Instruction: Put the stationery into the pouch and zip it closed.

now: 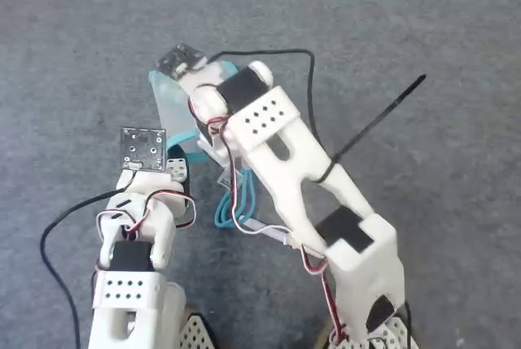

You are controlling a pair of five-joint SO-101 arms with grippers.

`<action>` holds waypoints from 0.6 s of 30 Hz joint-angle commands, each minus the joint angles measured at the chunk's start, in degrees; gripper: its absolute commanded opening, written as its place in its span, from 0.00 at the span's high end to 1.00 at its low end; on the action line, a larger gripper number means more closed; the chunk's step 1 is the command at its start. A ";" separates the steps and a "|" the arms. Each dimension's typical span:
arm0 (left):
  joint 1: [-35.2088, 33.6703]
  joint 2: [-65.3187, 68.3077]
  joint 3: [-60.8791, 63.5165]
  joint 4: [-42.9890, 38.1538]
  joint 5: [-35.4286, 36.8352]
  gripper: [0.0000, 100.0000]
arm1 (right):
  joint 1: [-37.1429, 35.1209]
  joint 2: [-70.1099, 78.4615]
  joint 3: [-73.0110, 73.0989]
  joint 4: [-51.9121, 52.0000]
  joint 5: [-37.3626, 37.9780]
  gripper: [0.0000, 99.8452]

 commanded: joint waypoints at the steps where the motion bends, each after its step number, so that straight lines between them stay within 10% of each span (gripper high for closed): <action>1: 0.26 1.05 -0.66 -1.58 -0.88 0.99 | -0.31 -0.84 -6.95 1.89 -1.05 0.99; 18: 0.35 1.05 -0.66 -1.58 -0.88 0.99 | -0.22 -1.10 -11.52 1.01 -0.62 0.84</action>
